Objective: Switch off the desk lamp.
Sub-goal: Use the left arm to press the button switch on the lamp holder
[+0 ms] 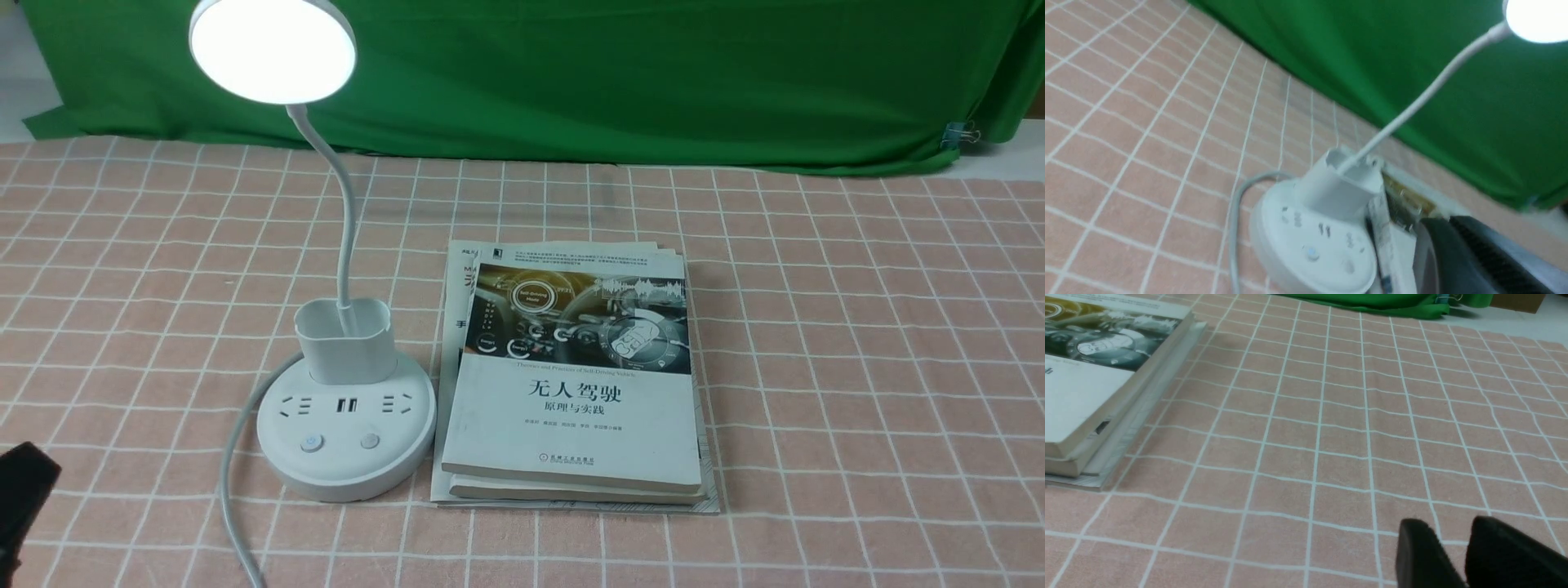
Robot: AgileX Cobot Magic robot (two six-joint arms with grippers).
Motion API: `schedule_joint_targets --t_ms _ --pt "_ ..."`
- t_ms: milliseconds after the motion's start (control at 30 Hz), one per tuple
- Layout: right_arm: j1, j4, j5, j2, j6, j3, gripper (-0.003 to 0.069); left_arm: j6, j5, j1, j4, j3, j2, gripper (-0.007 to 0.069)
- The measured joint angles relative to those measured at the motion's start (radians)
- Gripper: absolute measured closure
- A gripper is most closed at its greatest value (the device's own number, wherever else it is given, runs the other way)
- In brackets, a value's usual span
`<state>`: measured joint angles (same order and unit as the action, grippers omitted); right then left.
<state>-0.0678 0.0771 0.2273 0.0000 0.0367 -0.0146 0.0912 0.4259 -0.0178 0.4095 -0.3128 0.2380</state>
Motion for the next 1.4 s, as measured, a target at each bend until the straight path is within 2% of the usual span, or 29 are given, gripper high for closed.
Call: schedule_joint_targets --t_ms 100,200,267,367,467,600,700,1033,1400 --pt "0.000 0.000 0.000 0.000 0.000 0.000 0.0419 -0.035 0.266 0.000 -0.121 -0.171 0.226 0.0621" --pt "0.000 0.000 0.000 0.000 0.000 0.000 0.0419 -0.091 0.418 0.000 -0.180 -0.280 0.418 0.0621" --pt "0.000 0.000 0.000 0.000 0.000 0.000 0.0419 -0.124 0.466 0.008 -0.185 -0.338 0.552 0.0621" --pt "0.000 0.000 0.000 0.000 0.000 0.000 0.0419 -0.148 0.474 0.060 -0.181 -0.388 0.686 0.0621" --pt "0.000 0.000 0.000 0.000 0.000 0.000 0.0419 -0.156 0.473 0.188 -0.191 -0.450 0.875 0.0621" --pt "0.000 0.000 0.000 0.000 0.000 0.000 0.0419 -0.128 0.456 0.326 -0.196 -0.535 1.045 0.0621" --pt "0.000 0.000 0.000 0.000 0.000 0.000 0.0419 -0.102 0.457 0.384 -0.216 -0.611 1.148 0.0621" --pt "0.000 0.000 0.000 0.000 0.000 0.000 0.0419 -0.082 0.483 0.399 -0.290 -0.832 1.443 0.0621" --pt "0.000 0.000 0.000 0.000 0.000 0.000 0.0419 -0.082 0.404 0.399 -0.317 -0.856 1.552 0.0621"
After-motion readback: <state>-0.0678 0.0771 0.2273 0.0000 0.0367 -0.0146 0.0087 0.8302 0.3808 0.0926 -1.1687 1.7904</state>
